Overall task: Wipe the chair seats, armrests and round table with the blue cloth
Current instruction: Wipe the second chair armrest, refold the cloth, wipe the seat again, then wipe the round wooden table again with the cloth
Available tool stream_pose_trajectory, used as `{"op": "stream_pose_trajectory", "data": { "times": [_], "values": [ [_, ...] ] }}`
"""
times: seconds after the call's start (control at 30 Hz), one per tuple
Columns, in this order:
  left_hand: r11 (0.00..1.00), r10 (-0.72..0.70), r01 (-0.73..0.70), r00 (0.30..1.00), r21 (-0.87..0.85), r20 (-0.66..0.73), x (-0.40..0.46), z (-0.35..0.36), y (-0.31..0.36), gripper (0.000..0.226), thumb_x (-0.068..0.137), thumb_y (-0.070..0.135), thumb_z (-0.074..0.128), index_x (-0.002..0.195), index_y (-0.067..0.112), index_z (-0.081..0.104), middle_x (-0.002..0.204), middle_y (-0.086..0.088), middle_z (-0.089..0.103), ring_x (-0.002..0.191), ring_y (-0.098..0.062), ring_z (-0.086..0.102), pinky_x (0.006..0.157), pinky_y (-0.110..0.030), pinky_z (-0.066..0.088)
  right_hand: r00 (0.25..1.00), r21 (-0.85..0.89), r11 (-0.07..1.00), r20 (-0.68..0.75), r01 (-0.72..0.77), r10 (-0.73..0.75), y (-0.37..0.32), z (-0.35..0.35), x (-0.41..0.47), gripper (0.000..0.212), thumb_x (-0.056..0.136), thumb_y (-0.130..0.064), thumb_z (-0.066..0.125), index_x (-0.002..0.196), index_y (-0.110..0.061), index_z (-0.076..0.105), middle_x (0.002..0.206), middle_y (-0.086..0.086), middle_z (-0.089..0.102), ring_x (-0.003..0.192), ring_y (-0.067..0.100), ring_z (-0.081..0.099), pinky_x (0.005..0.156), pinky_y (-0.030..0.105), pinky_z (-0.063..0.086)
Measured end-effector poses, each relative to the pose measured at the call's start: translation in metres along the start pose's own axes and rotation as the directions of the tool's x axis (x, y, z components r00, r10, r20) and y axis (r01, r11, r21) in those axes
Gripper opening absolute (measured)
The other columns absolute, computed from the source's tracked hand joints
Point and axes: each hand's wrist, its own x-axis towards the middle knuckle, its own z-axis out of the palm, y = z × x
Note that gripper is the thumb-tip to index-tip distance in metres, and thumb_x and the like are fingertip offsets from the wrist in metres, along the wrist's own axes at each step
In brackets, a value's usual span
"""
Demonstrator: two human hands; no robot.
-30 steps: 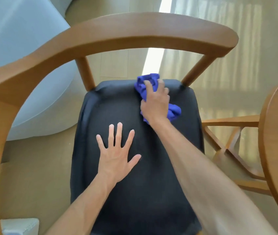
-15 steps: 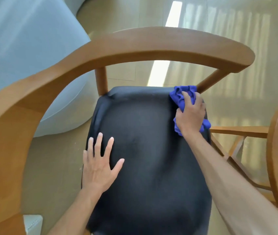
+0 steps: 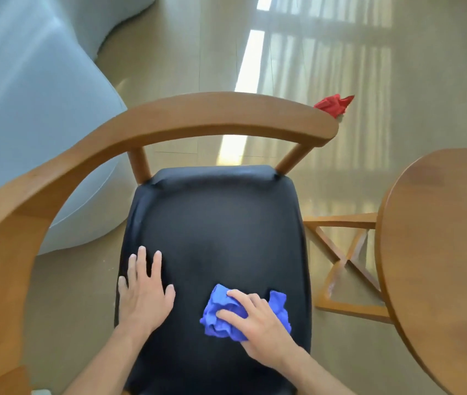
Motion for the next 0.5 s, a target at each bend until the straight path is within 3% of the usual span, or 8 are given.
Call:
{"op": "stream_pose_trajectory", "data": {
  "times": [0.1,0.17,0.27,0.5],
  "values": [
    [0.997,0.081,-0.081,0.997,0.004,-0.003,-0.013,-0.023,0.036,0.074,0.095,0.042,0.042,0.154,0.018,0.003,0.161,-0.008,-0.009,0.148,-0.027,-0.003,0.117,-0.044,0.017,0.938,0.231,0.918,-0.051,-0.323,0.343,-0.003,-0.023,-0.010,0.056,0.073,-0.004,0.064,0.125,-0.027,0.060,0.143,0.006,0.041,0.105,0.024,0.053,0.091,0.033,0.048],
    [0.988,0.152,-0.152,0.988,0.003,-0.036,-0.023,-0.049,0.060,0.073,0.095,0.041,0.042,0.154,0.018,0.005,0.161,-0.008,-0.006,0.148,-0.026,-0.002,0.117,-0.045,0.016,0.861,0.356,0.823,-0.090,-0.442,0.501,-0.006,-0.048,-0.010,0.057,0.082,-0.003,0.057,0.133,-0.027,0.053,0.149,0.000,0.027,0.124,0.021,0.039,0.105,0.023,0.032],
    [0.983,0.180,-0.182,0.982,-0.030,-0.061,-0.038,-0.100,0.095,0.069,0.096,0.038,0.042,0.153,0.016,0.009,0.161,-0.009,0.001,0.148,-0.027,0.001,0.118,-0.047,0.017,0.757,0.458,0.739,-0.193,-0.494,0.625,-0.011,-0.101,-0.013,0.055,0.084,-0.002,0.057,0.134,-0.025,0.053,0.148,0.000,0.027,0.130,0.020,0.035,0.108,0.024,0.030],
    [0.958,0.281,-0.286,0.943,-0.005,-0.179,-0.109,-0.216,0.159,0.061,0.097,0.037,0.042,0.149,0.015,0.020,0.158,-0.010,0.015,0.146,-0.026,0.011,0.116,-0.048,0.020,0.653,0.520,0.716,-0.344,-0.466,0.675,-0.047,-0.216,-0.056,0.055,0.084,-0.005,0.058,0.134,-0.027,0.050,0.143,0.001,0.033,0.126,0.020,0.039,0.109,0.033,0.035]
  ]
}}
